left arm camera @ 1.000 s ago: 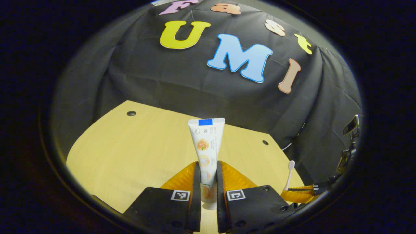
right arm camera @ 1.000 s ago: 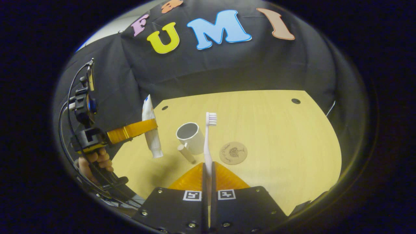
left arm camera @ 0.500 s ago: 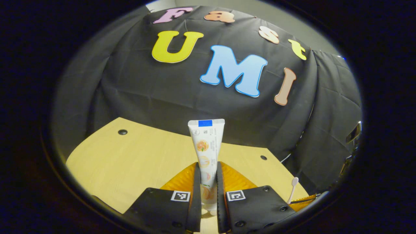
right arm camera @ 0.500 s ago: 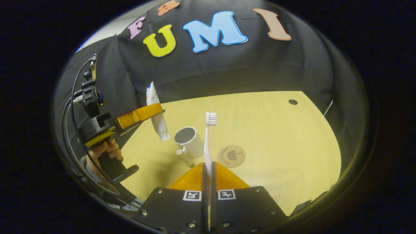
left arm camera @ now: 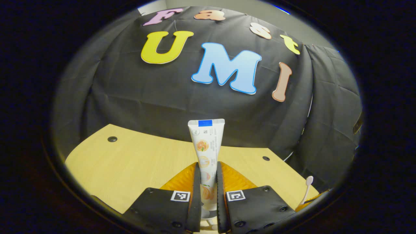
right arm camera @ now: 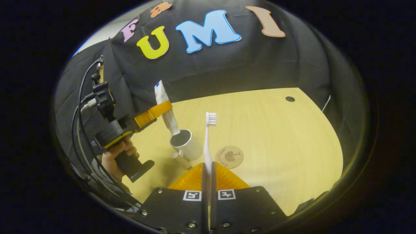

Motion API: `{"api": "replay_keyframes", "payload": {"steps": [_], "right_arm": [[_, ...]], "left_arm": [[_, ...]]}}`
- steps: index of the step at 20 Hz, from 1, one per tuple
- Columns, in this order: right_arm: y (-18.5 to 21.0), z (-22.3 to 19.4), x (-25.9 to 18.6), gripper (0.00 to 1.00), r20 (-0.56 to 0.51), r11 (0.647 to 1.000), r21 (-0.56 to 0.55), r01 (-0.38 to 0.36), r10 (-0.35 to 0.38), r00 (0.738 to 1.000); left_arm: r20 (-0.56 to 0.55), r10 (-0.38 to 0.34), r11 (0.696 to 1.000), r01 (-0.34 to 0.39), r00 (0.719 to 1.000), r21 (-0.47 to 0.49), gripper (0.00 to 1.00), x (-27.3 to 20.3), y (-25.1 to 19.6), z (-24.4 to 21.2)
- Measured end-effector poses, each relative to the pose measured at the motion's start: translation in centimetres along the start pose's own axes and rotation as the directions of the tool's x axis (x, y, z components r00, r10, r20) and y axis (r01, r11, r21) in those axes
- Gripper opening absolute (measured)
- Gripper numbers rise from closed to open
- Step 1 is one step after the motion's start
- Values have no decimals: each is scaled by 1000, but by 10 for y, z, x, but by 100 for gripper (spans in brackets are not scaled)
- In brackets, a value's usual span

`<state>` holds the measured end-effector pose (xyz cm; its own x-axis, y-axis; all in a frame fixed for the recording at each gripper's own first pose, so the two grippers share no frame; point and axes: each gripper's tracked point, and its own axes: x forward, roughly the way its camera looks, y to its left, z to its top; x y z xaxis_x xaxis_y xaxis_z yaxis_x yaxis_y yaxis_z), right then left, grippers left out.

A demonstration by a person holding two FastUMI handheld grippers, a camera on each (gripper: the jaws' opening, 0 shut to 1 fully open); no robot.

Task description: Put the toothbrush and toothpaste on the desktop into the cup, then pick up the cup and place it on the coaster on the desktop.

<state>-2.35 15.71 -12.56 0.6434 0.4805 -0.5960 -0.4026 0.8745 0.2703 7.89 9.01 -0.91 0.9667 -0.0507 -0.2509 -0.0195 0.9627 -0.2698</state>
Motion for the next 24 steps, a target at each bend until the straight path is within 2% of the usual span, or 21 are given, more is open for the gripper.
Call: {"api": "replay_keyframes", "payload": {"steps": [9,12,17,19,20,21,24], "right_arm": [[2,3,8,4,-1,999,36,3,-3,1000],[3,-1,7,4,-7,999,43,5,-5,1000],[7,0,6,4,-10,999,48,0,1,1000],[8,0,4,4,-10,999,47,-3,3,1000],[7,-2,5,4,-9,999,45,-2,3,1000],[6,-2,6,4,-10,999,44,-1,2,1000],[9,-4,5,4,-10,999,44,-7,7,1000]], "left_arm": [[-159,50,999,-46,986,27,27,14,19,-67],[-163,61,998,-57,985,30,32,10,23,-65],[-200,42,999,-37,979,28,32,0,16,-74],[-206,41,999,-39,978,17,41,-2,14,-76],[-198,36,999,-33,979,17,50,-2,10,-72],[-188,32,999,-28,982,26,48,-5,7,-69],[-170,24,999,-17,985,44,68,-8,4,-62]]}}
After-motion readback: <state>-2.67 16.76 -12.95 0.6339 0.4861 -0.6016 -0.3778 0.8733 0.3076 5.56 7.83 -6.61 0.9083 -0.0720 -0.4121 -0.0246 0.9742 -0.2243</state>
